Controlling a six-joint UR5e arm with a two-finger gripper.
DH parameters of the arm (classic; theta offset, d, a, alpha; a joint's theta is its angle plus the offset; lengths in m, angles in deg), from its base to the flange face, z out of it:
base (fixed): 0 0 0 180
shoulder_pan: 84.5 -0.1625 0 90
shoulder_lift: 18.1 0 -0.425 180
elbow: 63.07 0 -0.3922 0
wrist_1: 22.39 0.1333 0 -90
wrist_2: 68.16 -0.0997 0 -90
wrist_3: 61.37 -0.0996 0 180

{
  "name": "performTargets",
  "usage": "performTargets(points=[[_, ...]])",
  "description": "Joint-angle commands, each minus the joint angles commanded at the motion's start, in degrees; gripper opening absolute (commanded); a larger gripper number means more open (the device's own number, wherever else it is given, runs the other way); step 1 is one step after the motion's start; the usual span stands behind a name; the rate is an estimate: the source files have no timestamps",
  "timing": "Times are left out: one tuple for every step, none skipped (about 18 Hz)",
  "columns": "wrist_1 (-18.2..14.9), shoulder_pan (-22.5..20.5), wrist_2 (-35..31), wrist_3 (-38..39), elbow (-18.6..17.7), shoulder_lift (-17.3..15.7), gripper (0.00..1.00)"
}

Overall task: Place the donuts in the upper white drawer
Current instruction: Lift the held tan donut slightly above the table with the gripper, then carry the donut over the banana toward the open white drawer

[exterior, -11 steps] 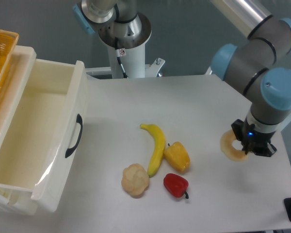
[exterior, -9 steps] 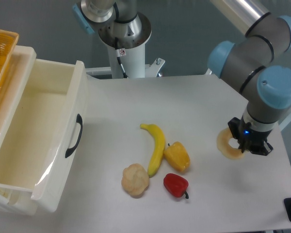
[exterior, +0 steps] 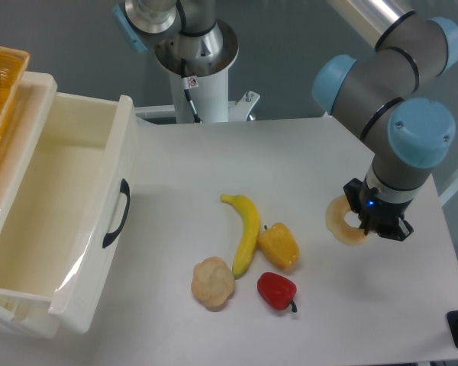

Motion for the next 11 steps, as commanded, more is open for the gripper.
performTargets(points=[[-0.79,0.44,0.0,0.0,0.0,-0.44,0.0],[-1.66,0.79,0.09,0.17,0.0,-1.05,0.0],[-2.72,1.14,0.17,0.87,0.0,-1.67,0.0],[-3.6,2.02,0.35,2.62,0.0,-2.28,0.0],[-3.87,3.07,0.44,5.07,0.0,-2.81,0.0],[-3.87,4.3,0.44,7.97,0.0,-2.99,0.0],[-3.87,5.79,0.44,10.43,0.0,-3.25,0.0],[-3.87,6.94,0.7,12.72,0.0,-3.52,0.0],[-4.04,8.08,1.31,14.22,-0.17,-3.87,0.0],[-4.48,9.05,1.75,14.67,-1.31,-5.09,0.0],[-4.4,9.67,2.8,14.94,-2.89,-6.67,0.0]])
